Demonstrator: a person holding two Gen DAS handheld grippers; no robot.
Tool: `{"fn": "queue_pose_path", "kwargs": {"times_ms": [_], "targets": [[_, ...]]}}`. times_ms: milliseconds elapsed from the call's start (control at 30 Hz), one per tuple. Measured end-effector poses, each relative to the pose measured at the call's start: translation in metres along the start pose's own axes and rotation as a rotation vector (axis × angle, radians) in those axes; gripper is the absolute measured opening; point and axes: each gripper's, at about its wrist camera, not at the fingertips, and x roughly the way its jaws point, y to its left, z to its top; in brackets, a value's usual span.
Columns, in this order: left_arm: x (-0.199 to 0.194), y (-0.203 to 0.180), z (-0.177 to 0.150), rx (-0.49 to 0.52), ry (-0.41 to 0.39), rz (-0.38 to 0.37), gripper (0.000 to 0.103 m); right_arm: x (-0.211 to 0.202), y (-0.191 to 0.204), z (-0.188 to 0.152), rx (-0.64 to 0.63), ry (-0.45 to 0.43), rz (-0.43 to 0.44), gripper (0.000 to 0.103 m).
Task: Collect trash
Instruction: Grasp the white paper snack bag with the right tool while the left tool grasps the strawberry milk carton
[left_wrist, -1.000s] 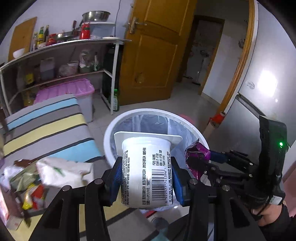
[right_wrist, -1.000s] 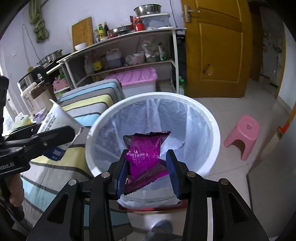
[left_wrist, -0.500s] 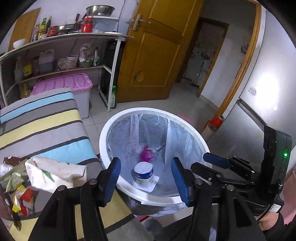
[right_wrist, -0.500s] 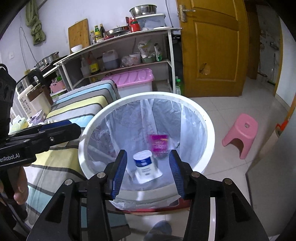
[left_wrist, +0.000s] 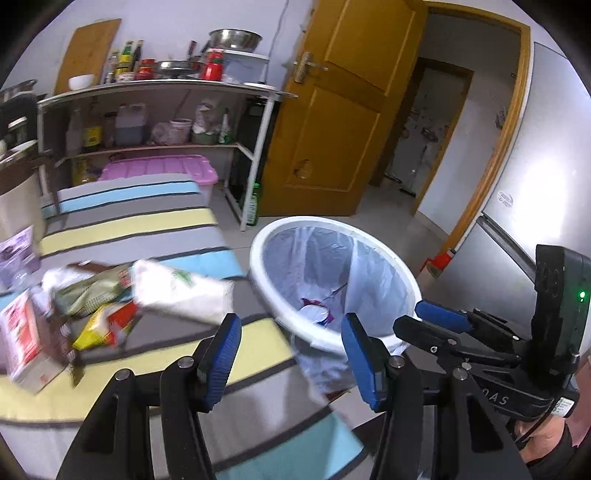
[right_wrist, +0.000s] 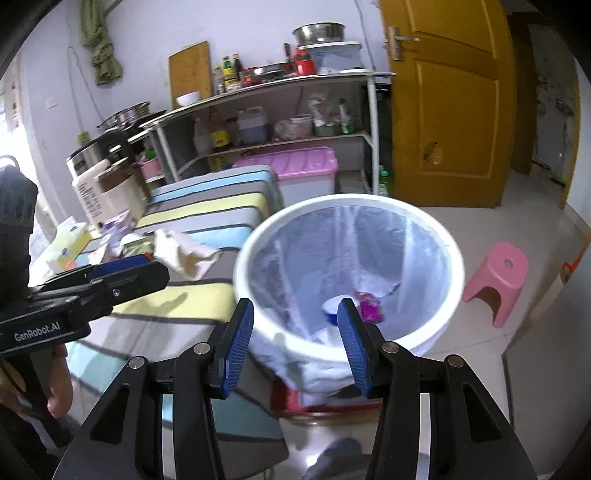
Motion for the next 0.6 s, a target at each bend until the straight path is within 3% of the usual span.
{"fn": "queue_pose_path", "kwargs": {"times_ms": [367, 600], "targets": [[-0.045, 0.043, -0.031, -0.066, -0.024, 0.135, 0.056, 0.005, 0.054, -0.005, -0.072, 0.023, 0.106, 0.048], [-0.063, 0.073, -0.036, -0.118, -0.04, 0.24, 0.056, 0.022, 0.076, 0.002, -0.141, 0.034, 0.13, 0.048]]}}
